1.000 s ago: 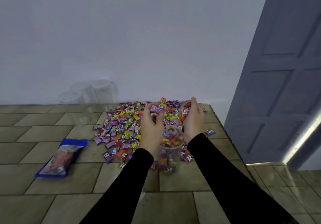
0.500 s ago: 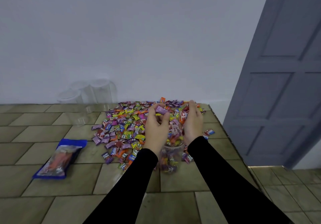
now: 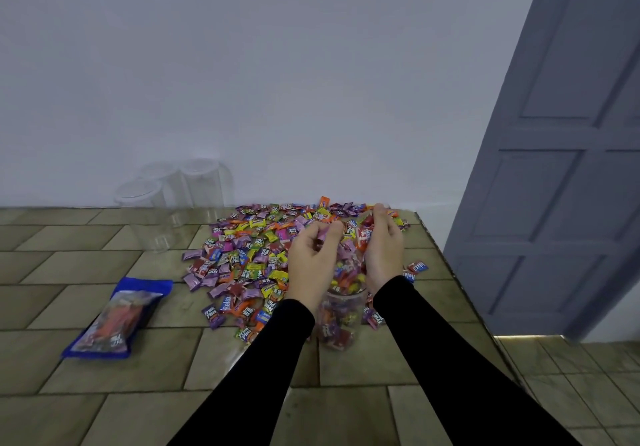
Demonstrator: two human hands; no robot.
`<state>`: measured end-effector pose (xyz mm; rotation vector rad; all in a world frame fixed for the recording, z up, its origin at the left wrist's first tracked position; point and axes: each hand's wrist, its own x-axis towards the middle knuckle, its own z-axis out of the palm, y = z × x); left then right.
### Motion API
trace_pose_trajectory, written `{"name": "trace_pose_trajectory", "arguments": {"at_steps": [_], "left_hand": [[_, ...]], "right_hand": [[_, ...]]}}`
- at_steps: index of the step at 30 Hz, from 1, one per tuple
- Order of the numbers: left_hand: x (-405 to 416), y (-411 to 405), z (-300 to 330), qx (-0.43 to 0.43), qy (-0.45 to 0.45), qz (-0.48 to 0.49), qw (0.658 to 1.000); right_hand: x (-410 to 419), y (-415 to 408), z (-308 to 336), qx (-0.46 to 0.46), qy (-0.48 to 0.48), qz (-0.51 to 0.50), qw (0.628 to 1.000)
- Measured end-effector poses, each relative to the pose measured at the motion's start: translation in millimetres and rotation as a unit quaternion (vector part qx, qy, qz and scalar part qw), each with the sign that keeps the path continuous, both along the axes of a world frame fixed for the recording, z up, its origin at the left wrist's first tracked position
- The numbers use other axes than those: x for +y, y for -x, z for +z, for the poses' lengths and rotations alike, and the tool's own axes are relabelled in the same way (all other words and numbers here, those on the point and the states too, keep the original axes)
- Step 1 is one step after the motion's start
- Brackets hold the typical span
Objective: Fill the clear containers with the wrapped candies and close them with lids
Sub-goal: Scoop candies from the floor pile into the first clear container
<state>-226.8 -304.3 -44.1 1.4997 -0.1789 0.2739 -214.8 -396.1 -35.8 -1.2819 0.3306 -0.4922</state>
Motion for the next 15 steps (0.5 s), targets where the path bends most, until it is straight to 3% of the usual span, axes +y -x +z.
{"name": "trace_pose_trajectory", "arguments": {"at_steps": [7,15], "left_hand": [[6,2,-12,0.028,0.02,-0.002,0.999],[4,-5,-42,0.204,0.126,-0.143,0.96]], "right_hand": [[-1,-4,-5,0.008,-0.008,0.006,1.0],[-1,0,-3,-0.005,-0.003,0.016,1.0]]}}
